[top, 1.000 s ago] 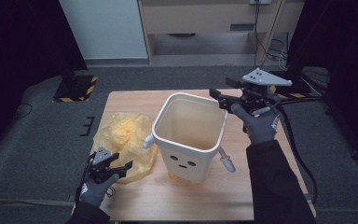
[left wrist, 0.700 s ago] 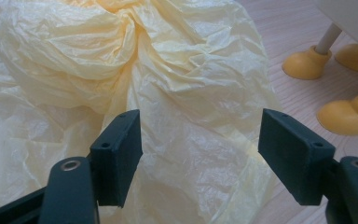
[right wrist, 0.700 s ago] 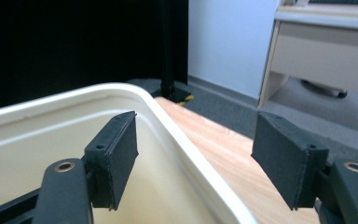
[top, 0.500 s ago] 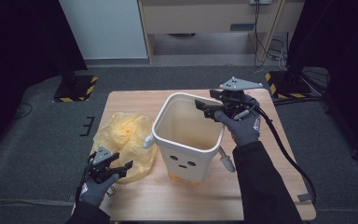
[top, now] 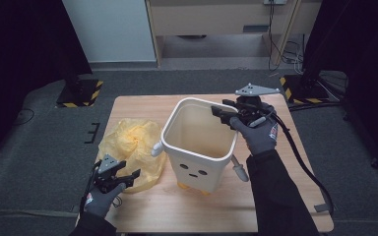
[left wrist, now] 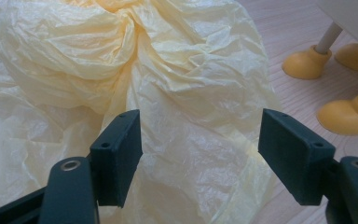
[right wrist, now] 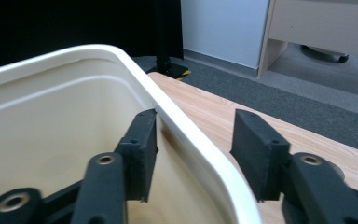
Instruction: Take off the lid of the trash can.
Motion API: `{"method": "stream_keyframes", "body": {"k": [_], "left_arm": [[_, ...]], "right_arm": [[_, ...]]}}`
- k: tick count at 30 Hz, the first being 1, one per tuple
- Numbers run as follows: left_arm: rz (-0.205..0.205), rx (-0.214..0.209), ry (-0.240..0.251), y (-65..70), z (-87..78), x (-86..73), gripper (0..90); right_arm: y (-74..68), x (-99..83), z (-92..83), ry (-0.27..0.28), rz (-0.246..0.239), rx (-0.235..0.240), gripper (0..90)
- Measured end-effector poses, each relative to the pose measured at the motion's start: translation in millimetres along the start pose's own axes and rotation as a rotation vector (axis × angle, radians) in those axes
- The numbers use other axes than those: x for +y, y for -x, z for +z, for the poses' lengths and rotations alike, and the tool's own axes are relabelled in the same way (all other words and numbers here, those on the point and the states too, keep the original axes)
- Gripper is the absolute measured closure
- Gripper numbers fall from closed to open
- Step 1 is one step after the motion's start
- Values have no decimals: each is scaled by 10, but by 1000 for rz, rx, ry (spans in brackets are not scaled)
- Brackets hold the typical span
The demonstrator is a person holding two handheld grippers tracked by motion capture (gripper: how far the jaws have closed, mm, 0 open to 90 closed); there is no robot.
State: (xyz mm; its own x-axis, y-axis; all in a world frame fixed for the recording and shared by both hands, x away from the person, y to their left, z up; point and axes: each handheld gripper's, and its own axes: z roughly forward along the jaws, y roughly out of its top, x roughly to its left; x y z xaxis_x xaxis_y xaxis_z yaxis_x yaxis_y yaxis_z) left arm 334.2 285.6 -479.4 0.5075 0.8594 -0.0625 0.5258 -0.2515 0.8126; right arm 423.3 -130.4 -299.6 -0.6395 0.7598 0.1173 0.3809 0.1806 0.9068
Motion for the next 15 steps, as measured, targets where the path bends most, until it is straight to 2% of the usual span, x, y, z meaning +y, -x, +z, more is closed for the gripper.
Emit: {"method": "stream_keyframes", "body": {"k": [8,15], "left_arm": [[1,0,0,0,1,1,297],[2,0,0,-1,2,1,297]], "right_arm": [[-10,51,-33,-29,0,14,606],[4,72,-46,-44,11,28,614]]}}
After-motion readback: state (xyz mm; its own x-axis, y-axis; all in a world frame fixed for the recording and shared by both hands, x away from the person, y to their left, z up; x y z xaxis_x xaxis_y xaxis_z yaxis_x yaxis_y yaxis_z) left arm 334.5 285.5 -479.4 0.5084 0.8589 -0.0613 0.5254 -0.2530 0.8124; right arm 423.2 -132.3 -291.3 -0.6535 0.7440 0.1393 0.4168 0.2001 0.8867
